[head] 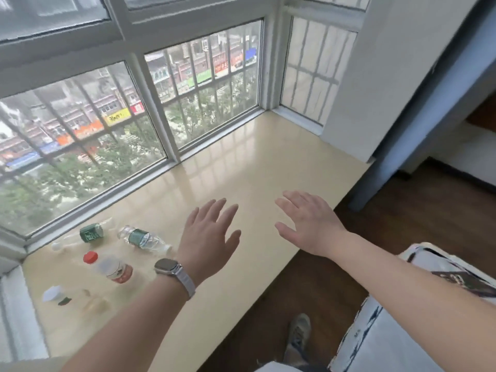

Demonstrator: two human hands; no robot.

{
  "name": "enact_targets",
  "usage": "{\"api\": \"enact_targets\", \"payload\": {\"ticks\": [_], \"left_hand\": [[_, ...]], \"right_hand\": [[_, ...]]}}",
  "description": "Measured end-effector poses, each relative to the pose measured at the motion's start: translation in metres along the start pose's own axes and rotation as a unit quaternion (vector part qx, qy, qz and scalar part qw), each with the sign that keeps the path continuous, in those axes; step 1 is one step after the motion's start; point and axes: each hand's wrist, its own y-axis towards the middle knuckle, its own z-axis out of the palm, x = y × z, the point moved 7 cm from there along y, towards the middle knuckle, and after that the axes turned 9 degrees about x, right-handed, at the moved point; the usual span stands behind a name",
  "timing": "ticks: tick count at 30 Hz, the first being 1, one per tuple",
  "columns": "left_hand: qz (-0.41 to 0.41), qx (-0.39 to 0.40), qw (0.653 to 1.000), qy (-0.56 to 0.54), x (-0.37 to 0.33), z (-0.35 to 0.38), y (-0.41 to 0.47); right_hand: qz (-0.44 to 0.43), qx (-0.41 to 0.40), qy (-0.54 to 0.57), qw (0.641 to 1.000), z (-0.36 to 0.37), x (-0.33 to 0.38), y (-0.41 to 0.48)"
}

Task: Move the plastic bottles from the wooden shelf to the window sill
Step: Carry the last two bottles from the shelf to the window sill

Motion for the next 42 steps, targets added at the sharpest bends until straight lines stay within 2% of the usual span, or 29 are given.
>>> {"api": "enact_targets", "payload": {"ticks": [10,19,30,34,38,42], "left_hand": [[0.108,0.022,0.993,0.04,-0.144,-0.005,0.147],[0.213,0.015,0.976,0.03,-0.282,0.011,0.245],[0.366,0.013,0.93,0.015,-0.429,0.027,0.314],[0.404,0.023,0.914,0.03,-0.462,0.036,0.339],[0.434,0.029,0.9,0.022,-0.489,0.047,0.381],[0.455,0.04,0.889,0.008,-0.517,0.064,0.435]], "right_hand": [[0.06,-0.064,0.074,0.993,-0.021,-0.176,-0.011],[0.166,-0.1,0.088,0.977,-0.02,-0.322,-0.059],[0.329,-0.184,0.129,0.917,-0.023,-0.431,-0.153],[0.364,-0.202,0.126,0.901,-0.024,-0.457,-0.165],[0.4,-0.205,0.124,0.885,-0.023,-0.495,-0.163],[0.439,-0.171,0.123,0.873,-0.02,-0.545,-0.149]]}}
